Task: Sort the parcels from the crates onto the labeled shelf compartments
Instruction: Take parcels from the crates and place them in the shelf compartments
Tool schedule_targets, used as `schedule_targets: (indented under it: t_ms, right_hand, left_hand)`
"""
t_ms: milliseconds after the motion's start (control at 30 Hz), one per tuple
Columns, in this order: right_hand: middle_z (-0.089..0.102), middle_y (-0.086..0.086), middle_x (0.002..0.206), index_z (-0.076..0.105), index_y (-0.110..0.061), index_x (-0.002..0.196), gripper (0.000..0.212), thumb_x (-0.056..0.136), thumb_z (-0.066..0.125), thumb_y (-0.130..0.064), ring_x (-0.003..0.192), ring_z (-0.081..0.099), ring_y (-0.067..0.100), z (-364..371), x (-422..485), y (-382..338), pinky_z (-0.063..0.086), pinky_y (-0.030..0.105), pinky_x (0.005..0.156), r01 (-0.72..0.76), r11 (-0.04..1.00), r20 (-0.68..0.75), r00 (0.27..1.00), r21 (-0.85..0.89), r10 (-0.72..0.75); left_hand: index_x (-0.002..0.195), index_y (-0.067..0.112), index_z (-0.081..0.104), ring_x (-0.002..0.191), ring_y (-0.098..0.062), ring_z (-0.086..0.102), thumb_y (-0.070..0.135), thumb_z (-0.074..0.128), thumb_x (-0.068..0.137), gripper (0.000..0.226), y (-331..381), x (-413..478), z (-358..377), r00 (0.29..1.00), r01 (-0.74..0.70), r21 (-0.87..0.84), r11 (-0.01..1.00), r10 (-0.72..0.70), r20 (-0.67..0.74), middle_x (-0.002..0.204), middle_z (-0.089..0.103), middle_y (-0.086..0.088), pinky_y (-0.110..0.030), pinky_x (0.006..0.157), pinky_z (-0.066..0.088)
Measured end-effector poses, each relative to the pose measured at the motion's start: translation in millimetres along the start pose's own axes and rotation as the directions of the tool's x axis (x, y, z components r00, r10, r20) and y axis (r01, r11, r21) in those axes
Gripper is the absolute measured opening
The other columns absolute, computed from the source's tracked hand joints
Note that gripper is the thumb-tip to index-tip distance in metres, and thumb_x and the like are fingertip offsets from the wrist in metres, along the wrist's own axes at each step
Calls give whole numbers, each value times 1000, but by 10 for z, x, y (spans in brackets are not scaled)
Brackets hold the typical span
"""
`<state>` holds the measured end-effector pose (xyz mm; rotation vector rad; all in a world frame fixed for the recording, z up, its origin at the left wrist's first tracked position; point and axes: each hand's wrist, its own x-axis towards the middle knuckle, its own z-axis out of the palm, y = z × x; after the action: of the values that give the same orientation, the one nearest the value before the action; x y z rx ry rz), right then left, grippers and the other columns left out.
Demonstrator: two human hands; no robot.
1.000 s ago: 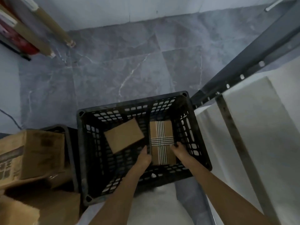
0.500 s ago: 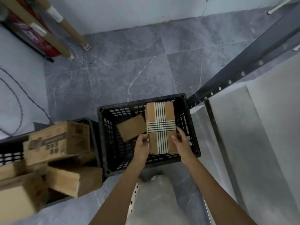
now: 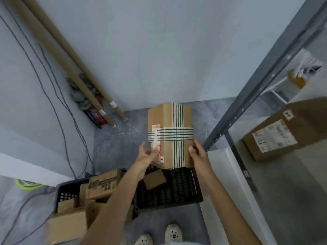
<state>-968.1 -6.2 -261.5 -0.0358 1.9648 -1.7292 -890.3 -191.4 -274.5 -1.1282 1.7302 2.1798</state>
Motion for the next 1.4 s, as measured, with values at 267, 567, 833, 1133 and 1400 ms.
schedule_targets:
  t_ms: [267, 567, 833, 1133, 1400]
  right_hand:
    - [44, -5, 140, 28, -28, 144, 71, 85, 57, -53, 130, 40, 11, 263, -928, -978, 36, 40, 110, 280, 896, -96, 939, -344, -330]
    - [55, -2, 130, 39, -38, 127, 69, 68, 69, -59, 118, 54, 16, 261, -1843, -1483, 46, 46, 102, 222, 947, -287, 915, -232, -284]
    - [63, -1, 121, 36, -41, 125, 56, 78, 66, -44, 98, 68, 20, -154, -2843, -1467, 55, 39, 87, 274, 960, -334, 912, 59, -240]
    - [56, 0, 132, 28, -31, 144, 70, 85, 47, -62, 102, 65, 12, -766, -3786, -1206, 54, 28, 85, 273, 954, -552, 779, -127, -296]
    - [37, -4, 148, 21, -35, 145, 88, 72, 52, -72, 136, 36, 19, -867, -4368, -747, 31, 44, 113, 303, 953, -800, 576, 17, -169]
  left_hand:
    - [113, 15, 38, 96, -9, 57, 34, 78, 72, 60, 765, -893, -105, 936, -349, 199, 916, 349, 32, 111, 56, 0, -31, 84, 51]
    - [102, 12, 43, 85, -8, 57, 38, 73, 77, 47, 1067, -1646, -116, 817, -577, 273, 770, 550, 175, 96, 58, 3, -20, 63, 43]
    - [107, 19, 50, 87, -17, 60, 34, 66, 76, 38, 1130, -2169, 74, 728, -405, -38, 914, 347, 592, 108, 64, -6, -30, 66, 51]
    - [129, 28, 37, 68, -16, 67, 39, 96, 30, 115, 909, -2724, 829, 438, -289, -11, 957, 143, 888, 94, 71, -6, -31, 55, 54]
    - [131, 38, 34, 97, -28, 66, 43, 93, 38, 110, 473, -3071, 1464, 386, -239, -68, 969, 159, 909, 128, 56, -13, -48, 70, 56]
